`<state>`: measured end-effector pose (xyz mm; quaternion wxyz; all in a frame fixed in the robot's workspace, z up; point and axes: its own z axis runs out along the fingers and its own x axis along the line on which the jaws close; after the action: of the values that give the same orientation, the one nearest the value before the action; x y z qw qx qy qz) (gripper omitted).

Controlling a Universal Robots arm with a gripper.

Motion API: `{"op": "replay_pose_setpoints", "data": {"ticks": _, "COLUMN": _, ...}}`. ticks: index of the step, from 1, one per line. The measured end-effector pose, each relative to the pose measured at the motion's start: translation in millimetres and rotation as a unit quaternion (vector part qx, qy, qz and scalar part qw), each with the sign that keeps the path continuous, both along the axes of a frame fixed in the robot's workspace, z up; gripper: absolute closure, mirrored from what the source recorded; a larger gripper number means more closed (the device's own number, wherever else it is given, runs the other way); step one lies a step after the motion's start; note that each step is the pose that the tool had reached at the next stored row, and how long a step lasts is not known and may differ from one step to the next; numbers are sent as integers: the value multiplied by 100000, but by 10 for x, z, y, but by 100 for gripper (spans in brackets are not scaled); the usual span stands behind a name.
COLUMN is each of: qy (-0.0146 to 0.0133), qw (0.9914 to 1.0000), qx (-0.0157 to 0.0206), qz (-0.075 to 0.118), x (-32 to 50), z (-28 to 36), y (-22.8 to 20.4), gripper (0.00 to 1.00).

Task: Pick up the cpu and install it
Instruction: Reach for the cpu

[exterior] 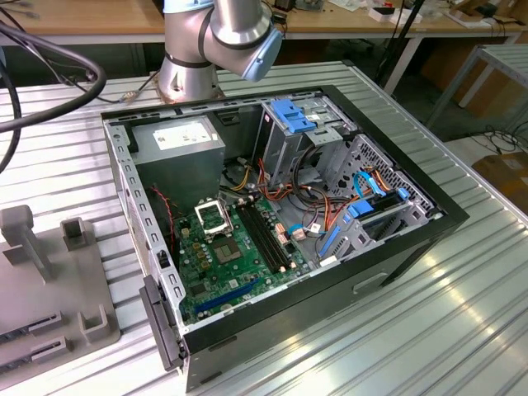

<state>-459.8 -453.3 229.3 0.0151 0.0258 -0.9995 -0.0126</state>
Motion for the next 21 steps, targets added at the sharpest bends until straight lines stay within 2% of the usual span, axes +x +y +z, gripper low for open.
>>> {"op": "replay_pose_setpoints", "data": {"ticks": 21, "qy": -3, "qw": 100000, "qx": 2, "qz": 2, "x": 0, "z": 65, "y": 0, "gripper": 53}}
